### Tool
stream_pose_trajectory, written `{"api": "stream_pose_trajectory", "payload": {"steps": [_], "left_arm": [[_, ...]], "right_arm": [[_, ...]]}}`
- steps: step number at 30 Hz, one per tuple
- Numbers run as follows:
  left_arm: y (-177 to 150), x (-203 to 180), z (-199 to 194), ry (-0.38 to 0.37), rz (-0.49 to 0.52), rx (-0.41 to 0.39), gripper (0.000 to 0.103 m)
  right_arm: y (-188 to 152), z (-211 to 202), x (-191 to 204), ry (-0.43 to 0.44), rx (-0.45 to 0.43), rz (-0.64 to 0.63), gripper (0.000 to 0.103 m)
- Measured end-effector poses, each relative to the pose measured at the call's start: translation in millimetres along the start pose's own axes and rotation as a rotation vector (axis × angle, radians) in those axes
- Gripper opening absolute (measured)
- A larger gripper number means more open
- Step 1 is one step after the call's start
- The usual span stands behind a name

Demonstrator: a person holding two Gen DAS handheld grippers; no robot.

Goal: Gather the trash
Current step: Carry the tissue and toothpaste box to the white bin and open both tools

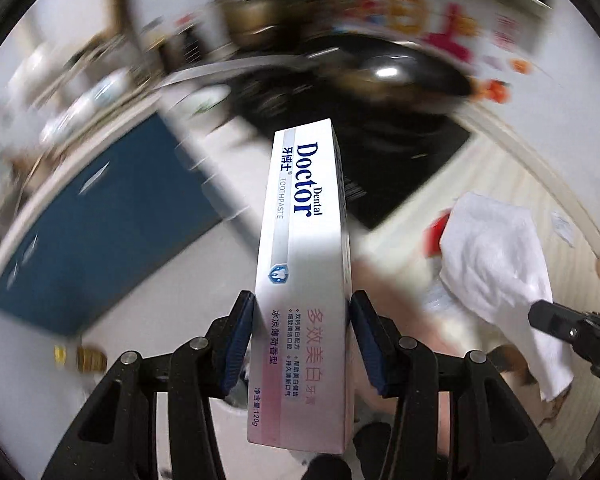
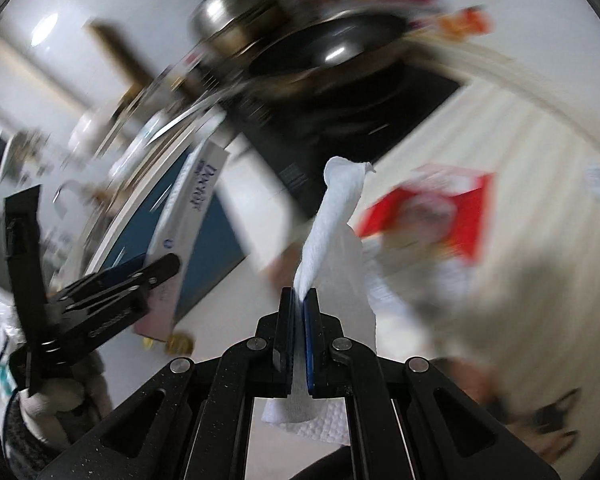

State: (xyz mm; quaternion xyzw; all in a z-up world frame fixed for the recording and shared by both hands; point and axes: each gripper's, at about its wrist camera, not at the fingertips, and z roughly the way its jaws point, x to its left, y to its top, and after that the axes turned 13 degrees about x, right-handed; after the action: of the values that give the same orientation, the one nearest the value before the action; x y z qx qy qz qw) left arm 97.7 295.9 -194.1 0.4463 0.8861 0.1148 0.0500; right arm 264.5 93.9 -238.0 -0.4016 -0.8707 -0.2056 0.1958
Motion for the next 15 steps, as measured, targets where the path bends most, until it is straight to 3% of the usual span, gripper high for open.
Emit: {"api": "stream_pose_trajectory", "payload": {"steps": [3,8,11,15], "left_arm": [[-26,56,21,0.017,-0.104,0.049,0.045],[-76,141,93,0.010,-0.280,0.181,0.045],[-104,181,161,-0.007,-0.372,0.269,0.045],[-140,219,280,-0.034,-0.467,0.370,0.045]], "right_arm": [[-10,48,58,0.036,0.088,-0.103,0.004],[-30,153,112,0.030,0.227,-0.194,0.004],[-46,238,118,0.011,0.328,-0.166,0.004],[-68,378,103,-0.056,0.432,-0.134,0.004]]}}
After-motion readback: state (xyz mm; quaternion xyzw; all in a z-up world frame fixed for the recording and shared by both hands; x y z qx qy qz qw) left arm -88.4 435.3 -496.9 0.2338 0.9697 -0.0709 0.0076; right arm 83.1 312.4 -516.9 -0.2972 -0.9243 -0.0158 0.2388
